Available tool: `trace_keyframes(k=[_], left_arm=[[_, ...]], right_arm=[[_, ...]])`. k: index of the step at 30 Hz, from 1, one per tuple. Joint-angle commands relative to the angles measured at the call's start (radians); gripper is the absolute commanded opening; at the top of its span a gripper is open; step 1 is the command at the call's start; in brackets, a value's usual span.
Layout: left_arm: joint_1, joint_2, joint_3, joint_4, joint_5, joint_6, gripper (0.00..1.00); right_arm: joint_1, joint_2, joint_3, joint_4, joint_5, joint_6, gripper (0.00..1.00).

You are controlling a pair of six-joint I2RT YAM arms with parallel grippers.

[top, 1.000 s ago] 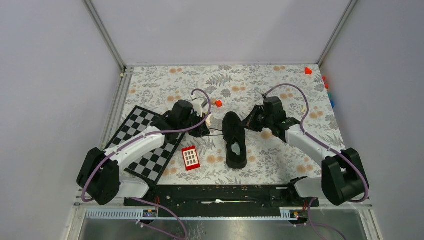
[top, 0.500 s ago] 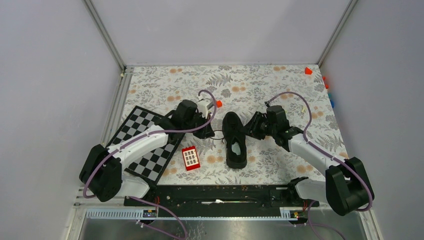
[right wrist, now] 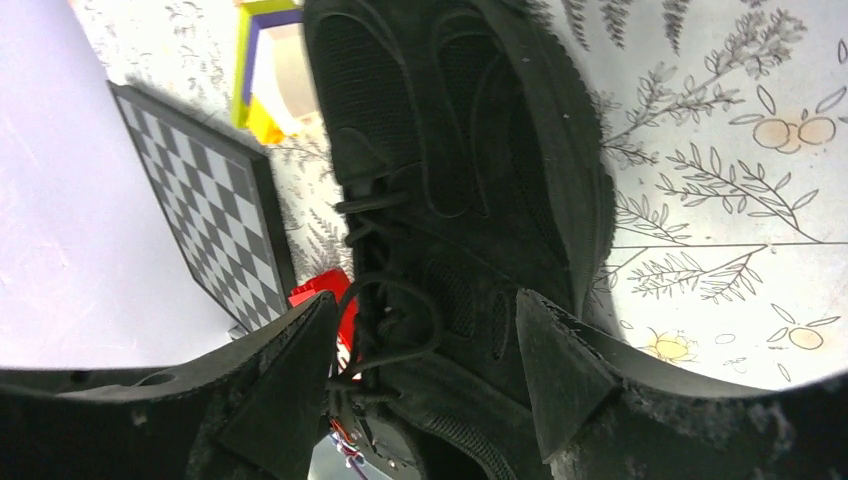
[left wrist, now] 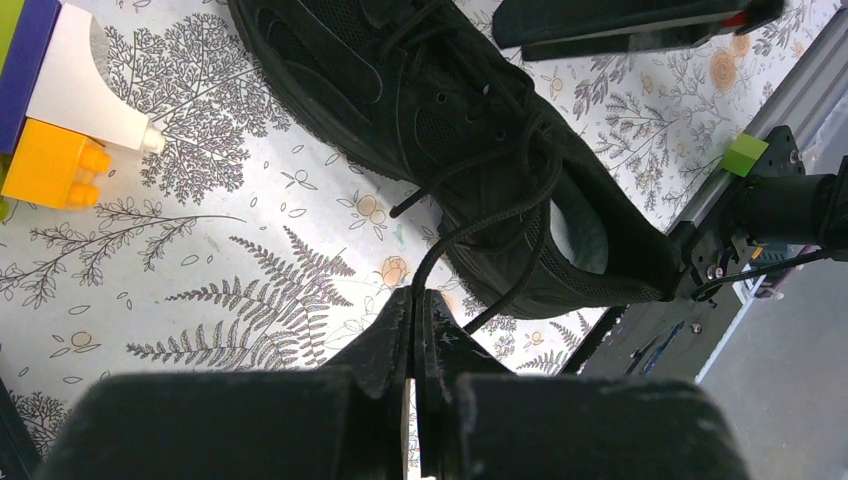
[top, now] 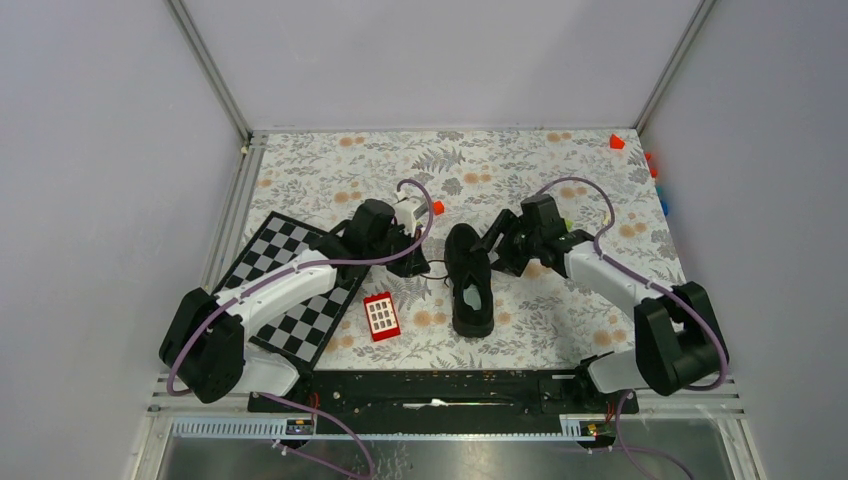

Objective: Tie the shoes
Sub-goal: Tie the shoelace on the shoe.

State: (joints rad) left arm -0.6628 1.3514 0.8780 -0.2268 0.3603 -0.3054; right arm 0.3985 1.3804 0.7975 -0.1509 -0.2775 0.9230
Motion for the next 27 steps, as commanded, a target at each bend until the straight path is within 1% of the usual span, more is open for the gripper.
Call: trace_keyframes(k=[1,3,6,8,9,10,11,16,22,27], left_arm=[[-0.001,-0.005,0.033,0.063,0.025,0.015,0.00],[-0.001,-0.006,0.029,0.067,0.028,0.015,0.00],[-0.001,-0.002,0.027,0.068,0.030,0.020,0.00],[-0.001,-0.001,0.027,0.067,0.029,0.021,0.00],[-0.001,-0.001,0.027,0.070,0.029,0.022,0.00],[-0.001,-0.001,0.027,0.070,0.031,0.022,0.00],[-0.001,-0.001,0.027,0.071,0.030,0.022,0.00],[-0.001,0.002,0.026,0.074,0.030,0.020,0.00],[-0.001,-0.008,0.015,0.068,0.011,0.020,0.00],[0.000,-0.021,-0.008,0.066,-0.032,0.003,0.00]], right_arm=[[-0.004,0.066,0.042,-0.041,-0.036,0.062,0.71],[-0.004,0.077,0.033,0.000,-0.048,0.080,0.68],[-0.004,0.090,0.029,0.033,-0.056,0.085,0.59],[-0.004,0.089,0.023,0.053,-0.062,0.086,0.42],[-0.004,0.084,0.018,0.060,-0.062,0.090,0.31],[-0.004,0.077,0.013,0.068,-0.060,0.092,0.25],[-0.004,0.073,0.011,0.073,-0.060,0.092,0.17],[-0.004,0.051,-0.001,0.085,-0.062,0.087,0.00],[-0.004,0.005,-0.009,0.102,-0.045,0.081,0.00],[-0.004,-0.038,-0.010,0.122,-0.022,0.065,0.00]])
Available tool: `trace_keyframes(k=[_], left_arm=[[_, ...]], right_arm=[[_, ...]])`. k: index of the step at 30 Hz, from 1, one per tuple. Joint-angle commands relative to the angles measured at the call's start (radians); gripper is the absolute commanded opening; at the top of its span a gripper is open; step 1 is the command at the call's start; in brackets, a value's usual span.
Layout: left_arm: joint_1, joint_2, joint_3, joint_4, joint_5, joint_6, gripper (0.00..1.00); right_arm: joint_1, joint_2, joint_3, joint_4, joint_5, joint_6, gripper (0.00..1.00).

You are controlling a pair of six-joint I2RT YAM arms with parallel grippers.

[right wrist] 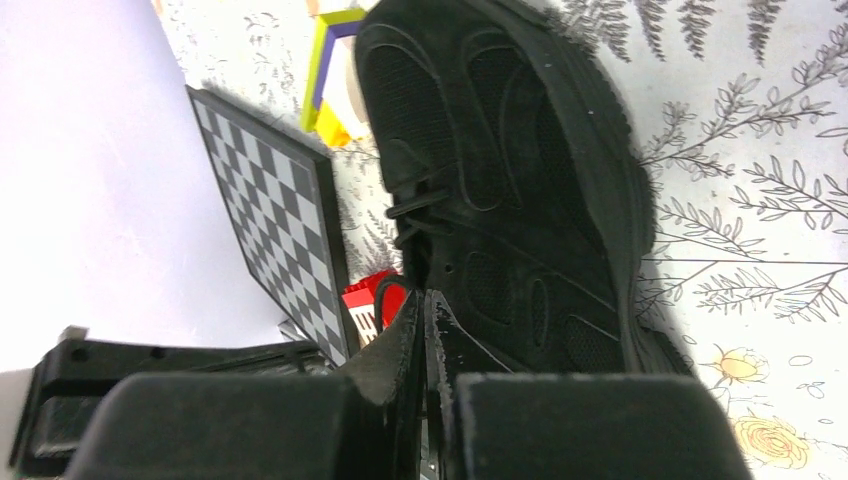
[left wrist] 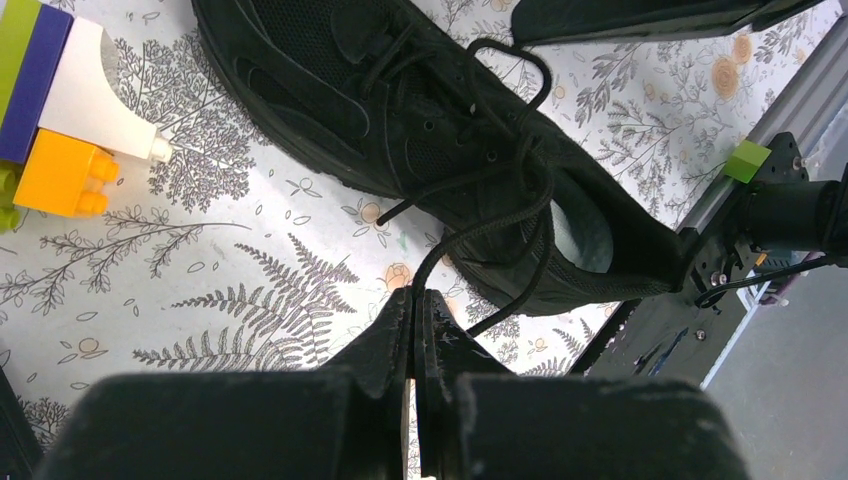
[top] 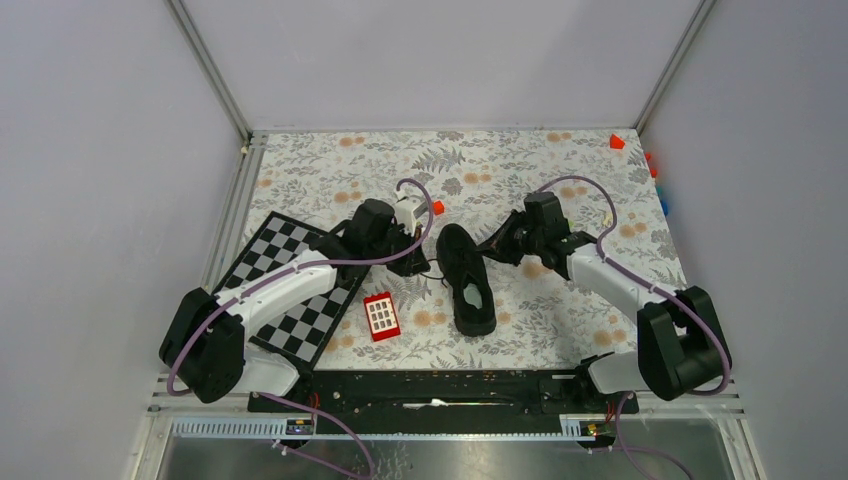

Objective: Tie the shoes
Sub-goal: Tie the shoelace on the shoe.

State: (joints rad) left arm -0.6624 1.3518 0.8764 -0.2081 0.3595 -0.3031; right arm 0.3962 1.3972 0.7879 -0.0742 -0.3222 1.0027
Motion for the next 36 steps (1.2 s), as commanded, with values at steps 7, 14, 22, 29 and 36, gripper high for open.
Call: trace_keyframes(k=[7,14,22,29,36], left_arm=[[-0.001,-0.010,-0.023,0.064,-0.039,-0.032,0.00],[-0.001,-0.008,-0.030,0.071,-0.055,-0.042,0.00],[-0.001,-0.003,-0.040,0.088,-0.061,-0.059,0.00],[0.000,0.017,-0.028,0.096,-0.066,-0.056,0.00],[0.001,0.028,-0.017,0.099,-0.067,-0.032,0.00]], right_arm=[[-0.002,-0.079,0.004,0.034,0.020,-0.050,0.00],[-0.003,-0.030,0.059,-0.092,0.039,-0.232,0.29],[-0.025,0.048,0.120,-0.286,0.095,-0.379,0.34],[0.012,-0.008,-0.056,-0.241,0.013,-0.345,0.27],[0.169,-0.122,-0.179,-0.127,-0.017,-0.182,0.27]])
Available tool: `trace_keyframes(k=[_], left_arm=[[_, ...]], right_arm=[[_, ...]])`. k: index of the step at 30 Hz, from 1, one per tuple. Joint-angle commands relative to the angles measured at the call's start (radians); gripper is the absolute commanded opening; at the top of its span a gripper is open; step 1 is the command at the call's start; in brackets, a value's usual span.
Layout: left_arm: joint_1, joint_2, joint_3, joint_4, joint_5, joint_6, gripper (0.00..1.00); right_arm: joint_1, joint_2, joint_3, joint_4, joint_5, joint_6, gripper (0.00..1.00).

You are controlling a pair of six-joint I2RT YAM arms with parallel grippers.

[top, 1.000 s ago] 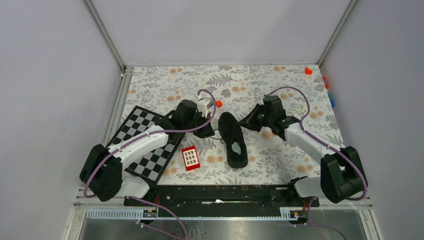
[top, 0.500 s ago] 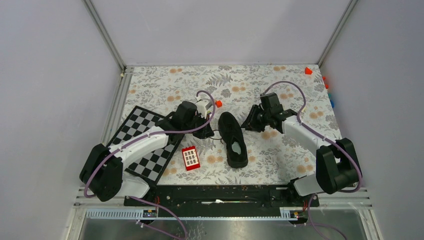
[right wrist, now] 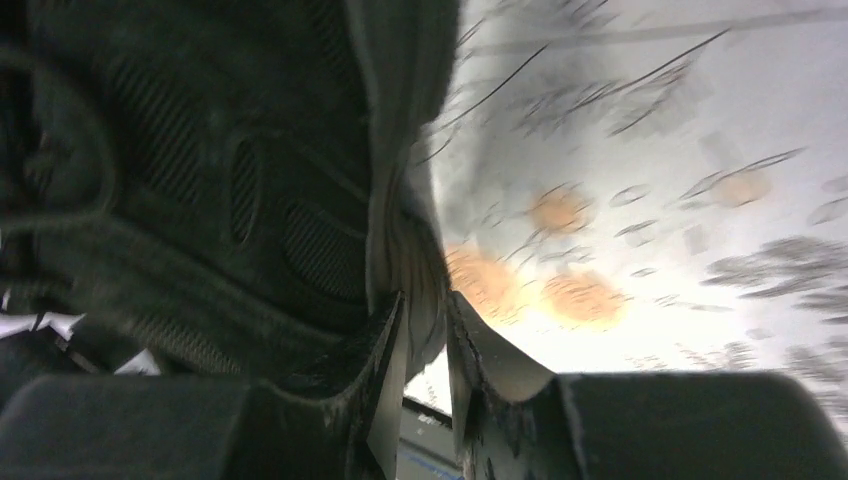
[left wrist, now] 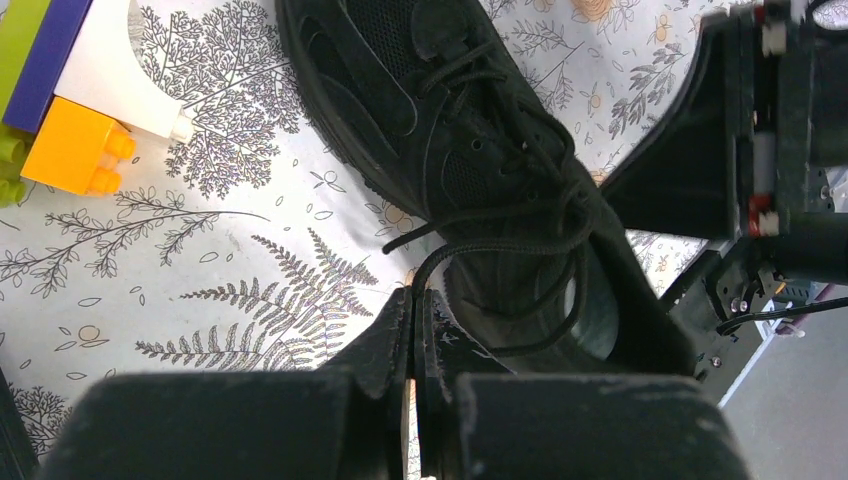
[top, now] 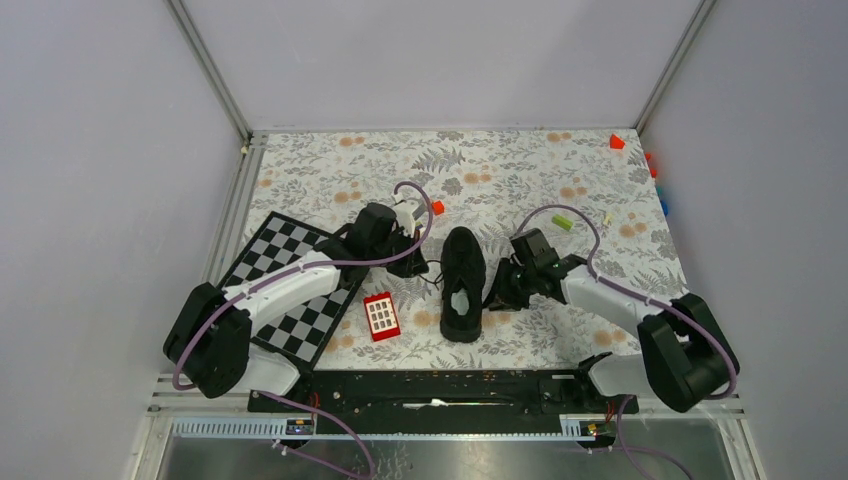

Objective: Tie the shoes
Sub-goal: Tie the shoelace on the shoe.

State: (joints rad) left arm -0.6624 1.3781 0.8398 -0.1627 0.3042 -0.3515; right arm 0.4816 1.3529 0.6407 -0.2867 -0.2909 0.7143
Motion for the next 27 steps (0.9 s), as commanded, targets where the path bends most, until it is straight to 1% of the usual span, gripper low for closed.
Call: trace_keyframes(k=[1,3,4,5,7,8,9,10,11,12,13,15,17,19,20,22,25,27], left_arm=[[0.000,-0.003,0.015,0.063,-0.011,0.016,0.00],[0.000,-0.008,0.018,0.072,-0.008,0.018,0.00],[0.000,-0.006,0.025,0.065,-0.009,0.021,0.00],[0.000,-0.003,0.031,0.053,-0.009,0.023,0.00],[0.000,-0.003,0.034,0.051,-0.012,0.023,0.00],[0.000,-0.005,0.035,0.050,-0.014,0.023,0.00],[0.000,-0.006,0.036,0.049,-0.017,0.023,0.00],[-0.001,-0.007,0.037,0.047,-0.017,0.025,0.00],[-0.001,-0.007,0.039,0.043,-0.020,0.026,0.00],[0.000,-0.007,0.041,0.042,-0.020,0.027,0.00],[0.000,-0.007,0.043,0.041,-0.020,0.028,0.00],[0.000,-0.005,0.047,0.037,-0.019,0.029,0.00],[-0.001,-0.006,0.047,0.036,-0.028,0.025,0.00],[0.001,-0.007,0.042,0.041,-0.029,0.020,0.00],[-0.001,-0.009,0.040,0.044,-0.026,0.017,0.00],[0.000,-0.008,0.035,0.048,-0.027,0.014,0.00],[0.000,-0.004,0.032,0.050,-0.026,0.011,0.00],[-0.001,0.001,0.034,0.051,-0.019,0.011,0.00]], right_arm=[[0.102,-0.093,-0.041,0.115,-0.047,0.134,0.27],[0.128,-0.117,-0.041,0.127,-0.027,0.165,0.26],[0.130,-0.133,-0.032,0.104,-0.002,0.165,0.26],[0.130,-0.150,-0.020,0.064,0.046,0.156,0.24],[0.129,-0.200,0.004,-0.012,0.176,0.118,0.07],[0.127,-0.225,0.018,-0.044,0.254,0.088,0.02],[0.126,-0.245,0.039,-0.070,0.300,0.056,0.01],[0.124,-0.257,0.060,-0.098,0.354,0.027,0.02],[0.122,-0.265,0.082,-0.113,0.387,0.002,0.11],[0.119,-0.264,0.103,-0.117,0.409,-0.033,0.28],[0.111,-0.256,0.122,-0.116,0.413,-0.064,0.39],[0.092,-0.220,0.157,-0.085,0.368,-0.123,0.46],[0.066,-0.160,0.197,-0.036,0.233,-0.158,0.40],[0.061,-0.066,0.255,-0.033,0.128,-0.167,0.40],[0.061,-0.031,0.278,-0.037,0.100,-0.167,0.40],[0.059,0.013,0.300,-0.021,0.087,-0.159,0.41],[0.045,0.036,0.286,0.052,0.061,-0.120,0.42],[0.034,0.060,0.292,0.066,0.042,-0.108,0.42]])
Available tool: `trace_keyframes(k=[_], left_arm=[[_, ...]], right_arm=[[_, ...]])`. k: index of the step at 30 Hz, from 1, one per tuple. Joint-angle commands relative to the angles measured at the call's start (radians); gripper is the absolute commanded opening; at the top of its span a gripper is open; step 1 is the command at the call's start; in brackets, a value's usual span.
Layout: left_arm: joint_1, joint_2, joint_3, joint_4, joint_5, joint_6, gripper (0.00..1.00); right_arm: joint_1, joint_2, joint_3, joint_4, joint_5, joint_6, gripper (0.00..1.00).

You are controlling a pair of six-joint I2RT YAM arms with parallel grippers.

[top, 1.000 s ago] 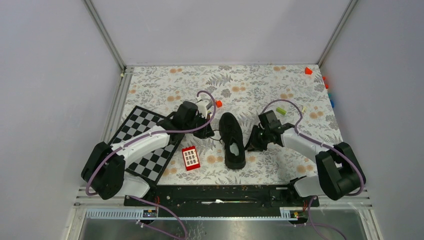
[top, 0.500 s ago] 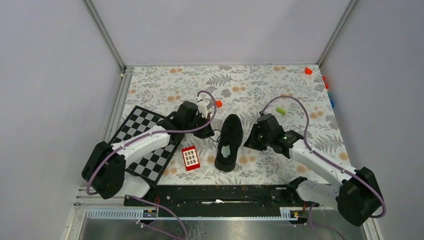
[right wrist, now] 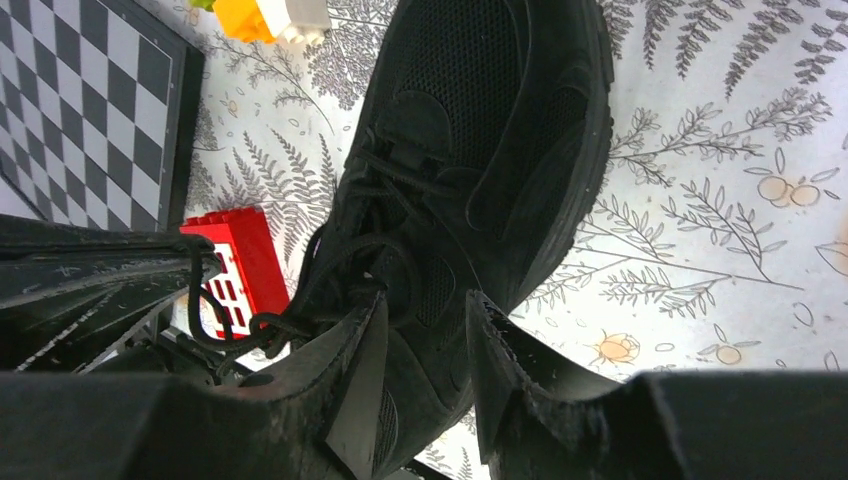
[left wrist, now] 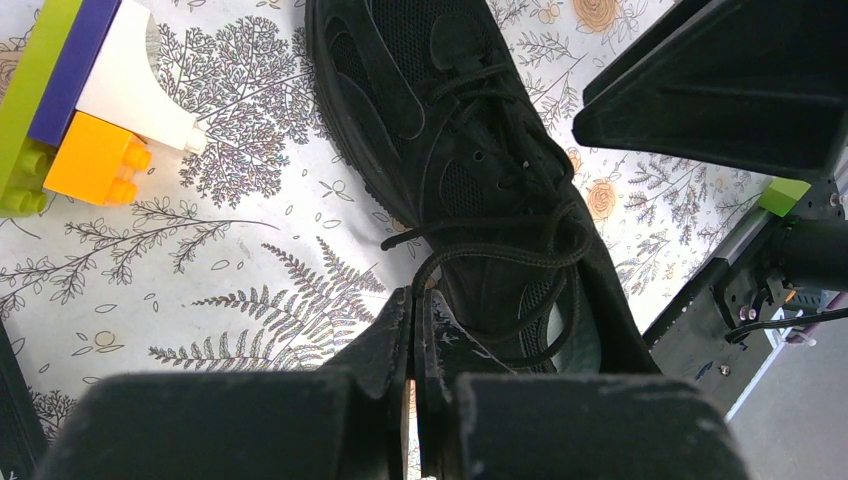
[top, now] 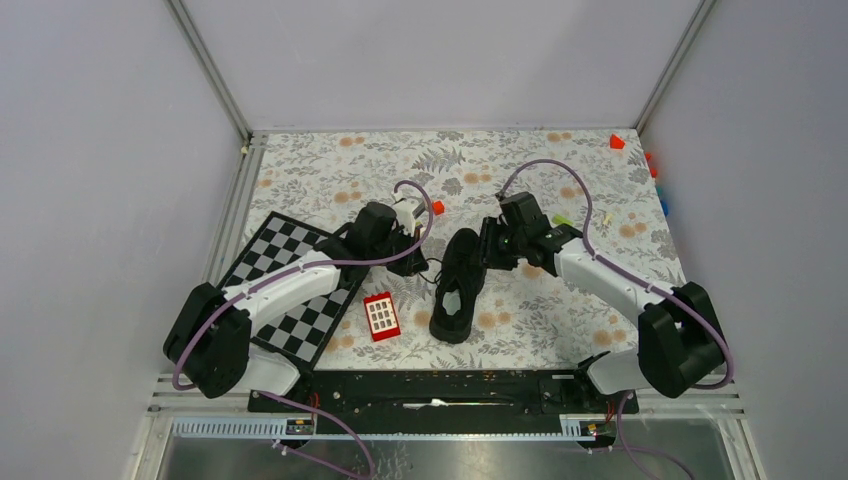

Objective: Tie the shoes
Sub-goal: Tie the shoelace on the shoe.

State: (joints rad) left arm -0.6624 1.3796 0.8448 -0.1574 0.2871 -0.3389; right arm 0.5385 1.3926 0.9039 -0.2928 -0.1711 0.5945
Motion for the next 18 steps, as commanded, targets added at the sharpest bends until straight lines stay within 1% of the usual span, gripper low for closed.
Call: trace_keyframes(k=[1,8,13,16,18], left_arm=[[0.000,0.003,0.031,0.045,0.000,0.000,0.00],[0.001,0.018,0.039,0.048,0.006,0.006,0.00],[0.000,0.021,0.034,0.056,0.011,0.004,0.00],[0.000,0.024,0.034,0.058,0.015,0.001,0.00],[0.000,0.023,0.036,0.058,0.016,0.003,0.00]], right_arm=[[-0.024,0.034,0.035,0.074,-0.090,0.012,0.42],[-0.025,0.107,0.036,0.105,-0.165,0.020,0.41],[-0.025,0.146,0.034,0.105,-0.155,0.021,0.39],[-0.025,0.156,0.029,0.107,-0.130,0.020,0.33],[-0.025,0.157,0.027,0.108,-0.125,0.022,0.25]])
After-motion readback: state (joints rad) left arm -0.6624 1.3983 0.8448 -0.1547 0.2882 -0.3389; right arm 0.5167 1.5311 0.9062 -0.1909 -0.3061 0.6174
